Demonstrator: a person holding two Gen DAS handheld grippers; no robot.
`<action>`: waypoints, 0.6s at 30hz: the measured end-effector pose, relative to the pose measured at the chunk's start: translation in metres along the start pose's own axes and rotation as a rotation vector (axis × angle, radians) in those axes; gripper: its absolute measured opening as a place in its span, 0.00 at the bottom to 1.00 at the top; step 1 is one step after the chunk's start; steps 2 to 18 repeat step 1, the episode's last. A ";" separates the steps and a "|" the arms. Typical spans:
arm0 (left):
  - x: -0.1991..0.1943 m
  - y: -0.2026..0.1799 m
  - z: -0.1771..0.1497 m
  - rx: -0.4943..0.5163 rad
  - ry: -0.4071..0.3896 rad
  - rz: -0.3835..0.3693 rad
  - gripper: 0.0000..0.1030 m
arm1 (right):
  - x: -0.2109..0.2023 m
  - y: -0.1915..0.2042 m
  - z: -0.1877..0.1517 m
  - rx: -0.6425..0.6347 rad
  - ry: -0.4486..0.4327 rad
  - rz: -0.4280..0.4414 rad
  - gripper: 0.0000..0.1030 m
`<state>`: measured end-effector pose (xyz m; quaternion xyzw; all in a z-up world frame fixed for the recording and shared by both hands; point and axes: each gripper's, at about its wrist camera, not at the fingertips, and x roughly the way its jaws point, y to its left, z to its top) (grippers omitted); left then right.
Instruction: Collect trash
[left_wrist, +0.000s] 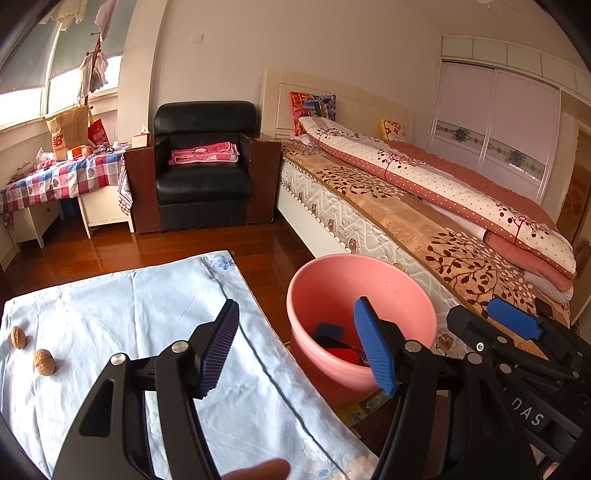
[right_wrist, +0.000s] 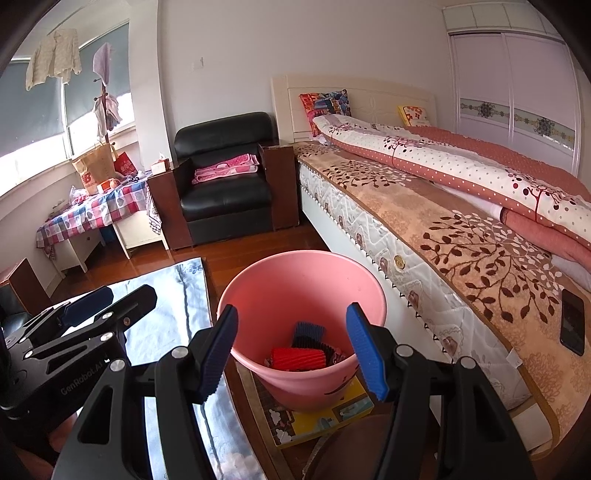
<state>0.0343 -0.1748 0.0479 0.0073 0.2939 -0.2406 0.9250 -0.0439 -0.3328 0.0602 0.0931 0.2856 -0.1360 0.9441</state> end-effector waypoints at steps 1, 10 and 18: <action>0.001 0.001 -0.001 -0.002 0.003 0.001 0.63 | 0.001 0.001 0.000 -0.001 0.003 0.000 0.59; 0.001 0.001 -0.001 -0.002 0.003 0.001 0.63 | 0.001 0.001 0.000 -0.001 0.003 0.000 0.59; 0.001 0.001 -0.001 -0.002 0.003 0.001 0.63 | 0.001 0.001 0.000 -0.001 0.003 0.000 0.59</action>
